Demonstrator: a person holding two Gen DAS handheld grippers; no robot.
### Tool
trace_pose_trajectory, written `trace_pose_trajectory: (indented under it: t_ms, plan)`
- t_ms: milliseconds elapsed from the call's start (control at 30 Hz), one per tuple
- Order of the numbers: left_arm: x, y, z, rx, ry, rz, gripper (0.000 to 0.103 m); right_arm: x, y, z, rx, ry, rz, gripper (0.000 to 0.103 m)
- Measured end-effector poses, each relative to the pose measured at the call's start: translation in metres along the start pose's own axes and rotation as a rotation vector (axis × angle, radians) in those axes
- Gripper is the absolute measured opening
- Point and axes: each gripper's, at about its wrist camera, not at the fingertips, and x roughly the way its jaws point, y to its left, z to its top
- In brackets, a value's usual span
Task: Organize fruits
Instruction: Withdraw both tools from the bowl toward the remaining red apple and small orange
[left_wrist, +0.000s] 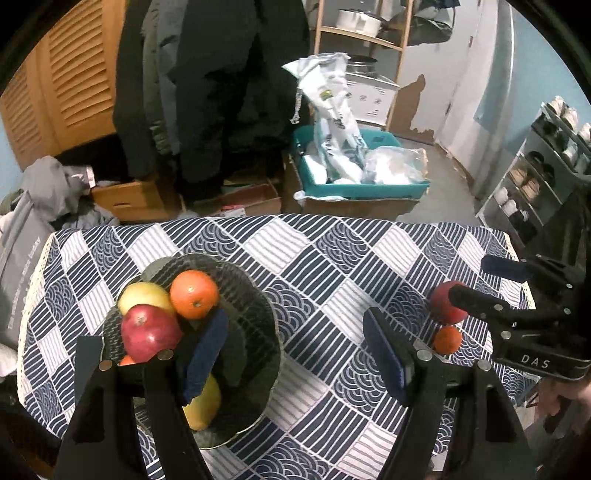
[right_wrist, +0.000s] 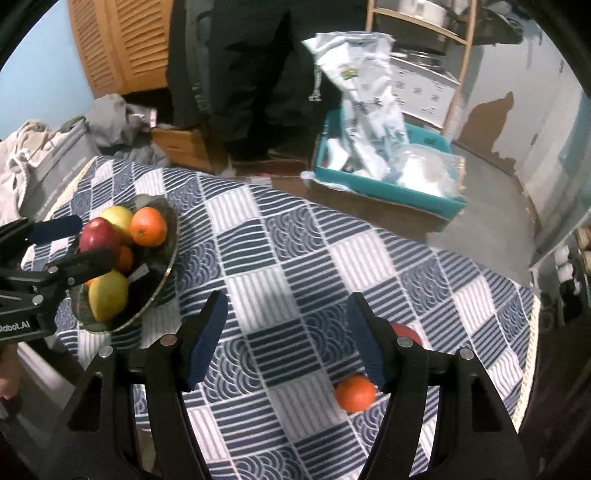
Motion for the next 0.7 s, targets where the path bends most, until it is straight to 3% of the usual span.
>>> trace_pose_trajectory:
  t_ms: [700]
  plan:
    - [0.022,-0.073,0.001,0.122,0.029,-0.033,0.077,-0.012,-0.080,-0.040,0.118,0.009,-0.123,0.072]
